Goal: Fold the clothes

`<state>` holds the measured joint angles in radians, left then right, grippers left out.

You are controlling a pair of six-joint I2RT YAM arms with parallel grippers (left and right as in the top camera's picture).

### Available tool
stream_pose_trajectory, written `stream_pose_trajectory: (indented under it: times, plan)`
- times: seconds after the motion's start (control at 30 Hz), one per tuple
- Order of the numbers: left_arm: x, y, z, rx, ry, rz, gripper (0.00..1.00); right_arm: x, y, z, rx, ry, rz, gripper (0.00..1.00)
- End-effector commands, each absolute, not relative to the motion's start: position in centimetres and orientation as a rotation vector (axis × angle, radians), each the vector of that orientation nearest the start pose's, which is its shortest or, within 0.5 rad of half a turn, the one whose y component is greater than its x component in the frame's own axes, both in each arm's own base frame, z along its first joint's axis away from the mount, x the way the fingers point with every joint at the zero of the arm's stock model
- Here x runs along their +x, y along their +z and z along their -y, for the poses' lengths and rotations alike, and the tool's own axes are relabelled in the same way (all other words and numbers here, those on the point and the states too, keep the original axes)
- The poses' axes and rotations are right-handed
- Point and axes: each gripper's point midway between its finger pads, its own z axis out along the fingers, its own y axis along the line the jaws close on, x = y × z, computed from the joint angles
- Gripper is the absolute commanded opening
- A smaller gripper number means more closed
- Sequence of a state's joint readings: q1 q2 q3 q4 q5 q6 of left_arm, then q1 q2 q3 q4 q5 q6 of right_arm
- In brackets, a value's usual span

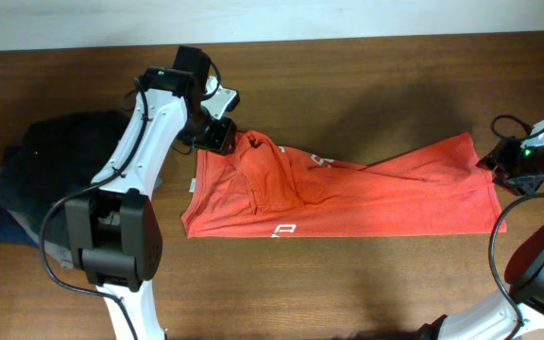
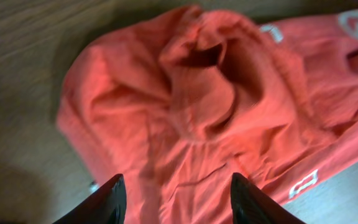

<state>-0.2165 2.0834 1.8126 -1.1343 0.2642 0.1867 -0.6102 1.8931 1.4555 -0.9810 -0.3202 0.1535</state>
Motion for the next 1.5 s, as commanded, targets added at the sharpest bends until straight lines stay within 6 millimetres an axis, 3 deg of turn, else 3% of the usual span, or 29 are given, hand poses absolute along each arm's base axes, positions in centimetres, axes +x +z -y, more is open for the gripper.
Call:
stream_pose_trajectory:
  times: [0.0, 0.17, 0.37, 0.43, 0.47, 0.53, 0.57, 0.93, 1.13, 1.47]
  plan:
    - [41.5, 8.9, 15.2, 0.668, -0.537, -2.873, 0.55, 35.1, 9.6, 17.6, 1.023, 0.423, -2.66, 0.52]
    - [41.5, 6.1, 15.6, 0.727, -0.581, -2.891, 0.54, 35.1, 9.6, 17.5, 1.025, 0.428, -2.662, 0.52]
    - [42.4, 4.2, 15.9, 0.758, -0.581, -2.871, 0.53, 35.2, 9.6, 17.1, 1.01, 0.43, -2.669, 0.51]
    - [42.7, 4.2, 15.9, 0.764, -0.577, -2.859, 0.45, 35.3, 9.6, 17.1, 1.01, 0.43, -2.669, 0.51]
    - [42.8, 4.2, 16.0, 0.764, -0.578, -2.853, 0.36, 35.3, 9.6, 17.1, 1.01, 0.43, -2.669, 0.51]
    - [42.6, 4.5, 16.2, 0.763, -0.608, -2.852, 0.02, 35.3, 9.6, 17.1, 1.009, 0.431, -2.669, 0.51]
    - [42.2, 4.7, 16.4, 0.761, -0.632, -2.864, 0.0, 35.3, 9.6, 17.1, 1.009, 0.43, -2.67, 0.51]
    - [37.3, 12.5, 13.4, 0.642, -0.733, -3.115, 0.01, 35.3, 9.6, 17.2, 1.007, 0.428, -2.666, 0.52]
    - [35.1, 13.2, 13.1, 0.621, -0.765, -3.215, 0.0, 35.3, 9.6, 17.2, 1.007, 0.428, -2.666, 0.51]
    - [34.3, 12.9, 14.4, 0.568, -0.738, -3.272, 0.01, 35.4, 9.6, 17.2, 1.004, 0.426, -2.663, 0.52]
